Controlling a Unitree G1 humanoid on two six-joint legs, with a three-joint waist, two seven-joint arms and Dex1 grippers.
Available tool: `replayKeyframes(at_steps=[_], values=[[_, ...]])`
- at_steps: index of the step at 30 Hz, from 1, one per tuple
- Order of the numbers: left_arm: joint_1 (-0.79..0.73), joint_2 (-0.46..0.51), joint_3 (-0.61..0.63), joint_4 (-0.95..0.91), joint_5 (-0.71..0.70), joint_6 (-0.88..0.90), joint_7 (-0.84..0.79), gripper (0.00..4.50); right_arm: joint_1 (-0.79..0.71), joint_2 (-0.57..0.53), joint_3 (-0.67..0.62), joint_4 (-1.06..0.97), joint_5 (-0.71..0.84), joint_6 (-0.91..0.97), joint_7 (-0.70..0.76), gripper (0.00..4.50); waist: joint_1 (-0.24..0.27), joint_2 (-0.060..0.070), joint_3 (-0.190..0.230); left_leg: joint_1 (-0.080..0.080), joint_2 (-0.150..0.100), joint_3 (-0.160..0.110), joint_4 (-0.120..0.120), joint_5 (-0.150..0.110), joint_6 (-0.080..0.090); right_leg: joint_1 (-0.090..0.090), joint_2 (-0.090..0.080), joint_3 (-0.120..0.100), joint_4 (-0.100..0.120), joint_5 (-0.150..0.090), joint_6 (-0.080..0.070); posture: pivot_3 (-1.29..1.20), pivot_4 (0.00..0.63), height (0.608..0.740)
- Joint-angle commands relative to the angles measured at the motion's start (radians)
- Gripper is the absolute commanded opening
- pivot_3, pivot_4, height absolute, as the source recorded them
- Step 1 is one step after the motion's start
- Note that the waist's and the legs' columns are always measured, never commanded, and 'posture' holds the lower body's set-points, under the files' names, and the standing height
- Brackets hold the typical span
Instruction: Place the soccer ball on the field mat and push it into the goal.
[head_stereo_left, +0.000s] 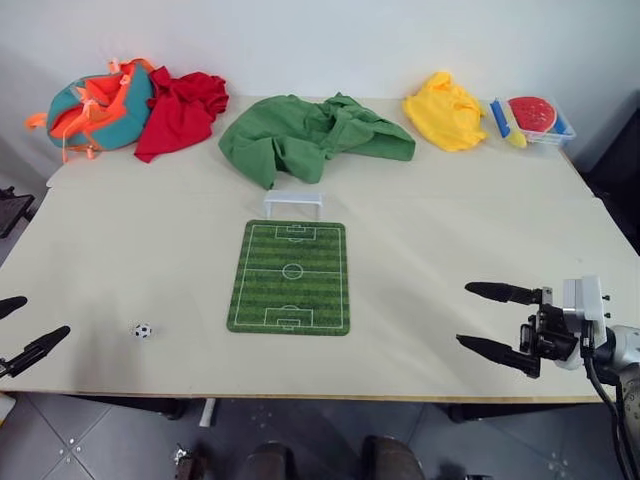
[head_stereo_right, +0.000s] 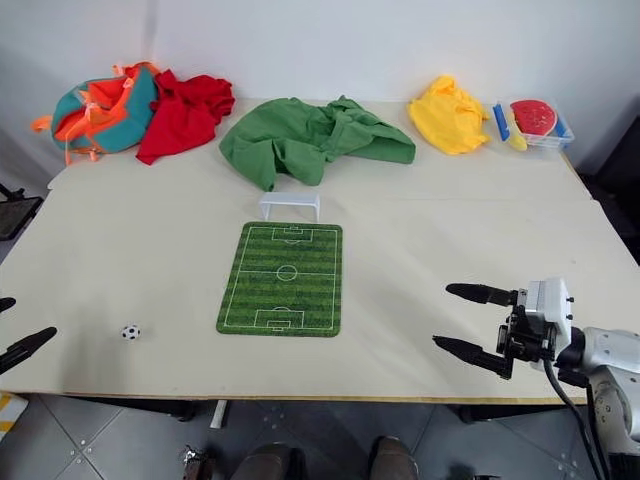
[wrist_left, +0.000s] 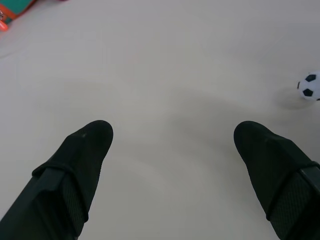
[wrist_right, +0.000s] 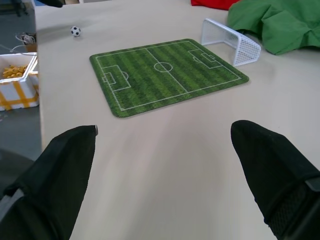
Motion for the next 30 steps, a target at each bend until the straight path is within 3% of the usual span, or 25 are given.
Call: replayKeyframes(at_steps=[1, 8, 14, 25, 30], values=[[0.012, 0.033, 0.012, 0.047, 0.010, -0.005, -0.001, 4.45, -0.009, -0.003, 0.001, -0.033, 0.045, 0.031, 0.019, 4.50, 0.001, 0.000, 0.000, 0.000, 0.000, 0.001, 0.000, 0.000, 0.000, 0.000, 0.000, 0.000, 0.000, 0.000, 0.000, 0.00, 0.150, 0.740], [0.031, -0.018, 0.002, 0.028, -0.046, 0.068, -0.132, 4.45, -0.089, 0.123, 0.135, -0.192, 0.131, 0.071, 0.010, 4.50, 0.005, 0.000, 0.000, 0.000, 0.003, 0.001, 0.003, -0.002, 0.000, -0.001, 0.001, 0.000, 0.001, 0.000, 0.000, 0.00, 0.150, 0.740], [0.053, -0.089, -0.027, -0.088, -0.076, 0.095, -0.233, 4.45, -0.158, 0.274, 0.220, -0.168, 0.140, -0.039, 0.103, 4.50, 0.007, -0.001, 0.000, -0.001, 0.004, 0.004, 0.006, -0.004, 0.001, -0.002, 0.002, -0.001, 0.003, 0.000, -0.001, 0.00, 0.150, 0.740], [-0.038, -0.237, -0.137, -0.294, -0.059, 0.177, -0.125, 4.45, -0.120, 0.234, 0.227, -0.125, 0.092, -0.062, 0.139, 4.50, 0.006, -0.002, -0.001, 0.000, 0.005, 0.004, 0.008, -0.006, 0.000, -0.002, 0.003, -0.001, 0.003, 0.001, -0.001, 0.00, 0.150, 0.740], [-0.054, -0.243, -0.184, -0.295, -0.035, 0.204, -0.093, 4.45, -0.107, 0.214, 0.205, -0.128, 0.088, -0.065, 0.118, 4.50, 0.003, -0.002, -0.001, 0.000, 0.005, 0.006, 0.008, -0.006, 0.000, -0.002, 0.003, -0.001, 0.003, 0.001, -0.001, 0.00, 0.150, 0.740]])
